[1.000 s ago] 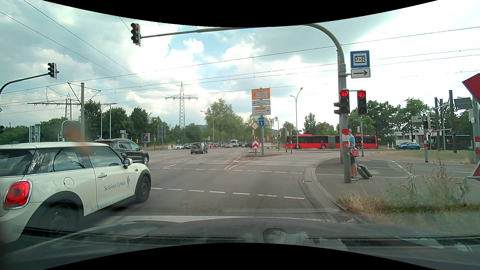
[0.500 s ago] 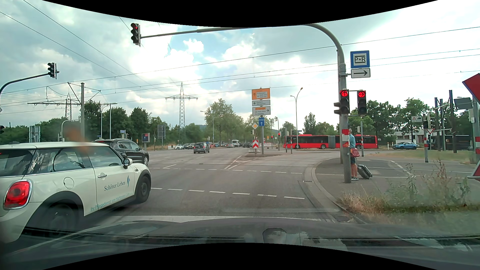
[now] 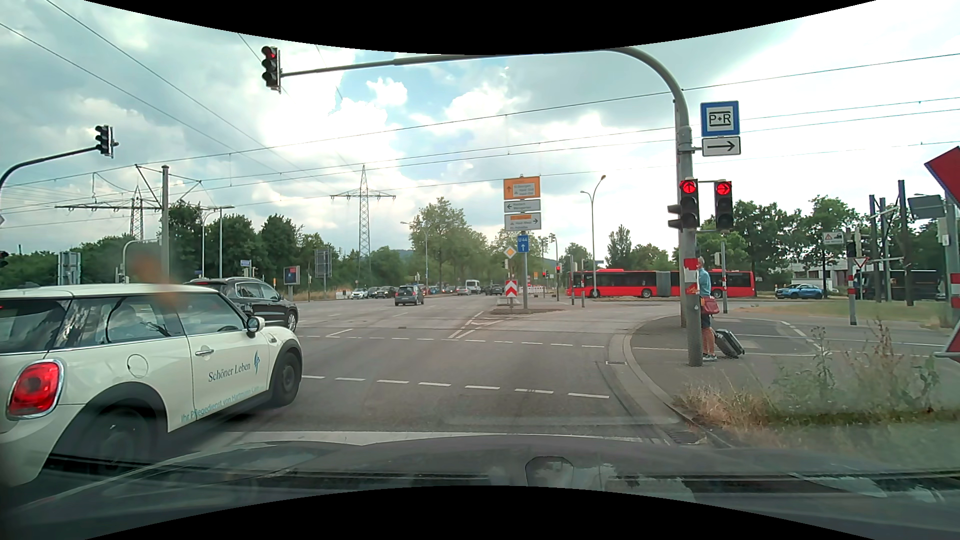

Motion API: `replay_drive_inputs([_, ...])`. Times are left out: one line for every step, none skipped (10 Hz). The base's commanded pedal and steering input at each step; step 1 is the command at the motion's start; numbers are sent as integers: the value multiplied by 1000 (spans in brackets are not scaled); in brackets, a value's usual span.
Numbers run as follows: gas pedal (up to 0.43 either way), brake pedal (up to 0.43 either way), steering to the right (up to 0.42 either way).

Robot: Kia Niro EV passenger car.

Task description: Follow the waypoints while adhering to traffic rules and regulations

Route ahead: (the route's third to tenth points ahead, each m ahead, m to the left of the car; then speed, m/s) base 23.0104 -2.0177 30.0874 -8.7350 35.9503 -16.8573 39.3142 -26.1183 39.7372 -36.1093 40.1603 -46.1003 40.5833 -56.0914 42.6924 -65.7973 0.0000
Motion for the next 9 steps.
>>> replay_drive_inputs([0, 280, 4])
replay_drive_inputs([0, 280, 4])
replay_drive_inputs([0, 280, 4])
replay_drive_inputs([0, 280, 4])
replay_drive_inputs([0, 280, 4])
replay_drive_inputs([0, 280, 4])
replay_drive_inputs([0, 280, 4])
replay_drive_inputs([0, 280, 4])
replay_drive_inputs([0, 280, 4])
